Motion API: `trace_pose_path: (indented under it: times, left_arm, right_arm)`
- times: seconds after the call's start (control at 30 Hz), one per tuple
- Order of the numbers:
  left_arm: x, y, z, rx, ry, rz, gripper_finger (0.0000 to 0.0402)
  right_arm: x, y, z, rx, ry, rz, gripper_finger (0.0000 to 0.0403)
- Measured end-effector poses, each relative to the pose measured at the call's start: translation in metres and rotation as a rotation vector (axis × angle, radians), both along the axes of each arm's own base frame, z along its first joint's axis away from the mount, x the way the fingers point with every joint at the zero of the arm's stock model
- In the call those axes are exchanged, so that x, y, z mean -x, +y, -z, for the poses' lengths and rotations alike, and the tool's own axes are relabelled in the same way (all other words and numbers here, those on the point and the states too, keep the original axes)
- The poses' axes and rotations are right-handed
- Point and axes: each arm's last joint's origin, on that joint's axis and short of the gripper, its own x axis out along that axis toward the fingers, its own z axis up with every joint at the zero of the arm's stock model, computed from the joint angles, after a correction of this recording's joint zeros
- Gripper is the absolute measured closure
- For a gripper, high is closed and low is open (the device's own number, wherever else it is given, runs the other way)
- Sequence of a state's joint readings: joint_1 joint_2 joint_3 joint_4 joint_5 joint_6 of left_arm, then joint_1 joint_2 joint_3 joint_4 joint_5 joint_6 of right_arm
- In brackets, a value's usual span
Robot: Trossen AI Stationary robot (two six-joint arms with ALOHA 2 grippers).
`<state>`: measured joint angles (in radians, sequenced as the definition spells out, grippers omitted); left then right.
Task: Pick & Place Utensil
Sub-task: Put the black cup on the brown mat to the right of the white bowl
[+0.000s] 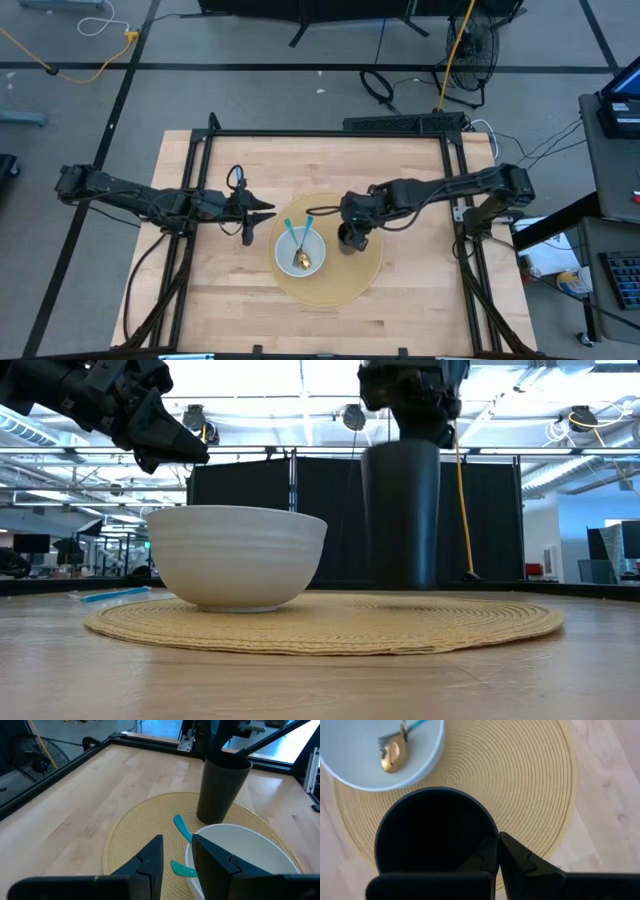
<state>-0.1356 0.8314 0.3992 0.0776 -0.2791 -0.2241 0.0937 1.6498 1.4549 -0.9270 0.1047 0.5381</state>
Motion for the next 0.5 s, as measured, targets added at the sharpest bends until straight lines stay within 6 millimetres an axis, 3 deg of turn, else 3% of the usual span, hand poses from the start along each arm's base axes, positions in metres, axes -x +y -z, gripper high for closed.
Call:
trace_pose_path:
  times: [0.2, 0.5]
  left_arm:
    - [0.0, 0.0, 0.0, 0.0, 0.0, 0.0, 0.0293]
    - [0.0, 0.0, 0.0, 0.0, 0.0, -0.001, 0.0293]
  right_arm:
    - [-0.001, 0.0, 0.013, -0.005, -0.013, 0.001, 0.04]
    - [-0.001, 0.0, 0.013, -0.004, -0.015, -0.001, 0.04]
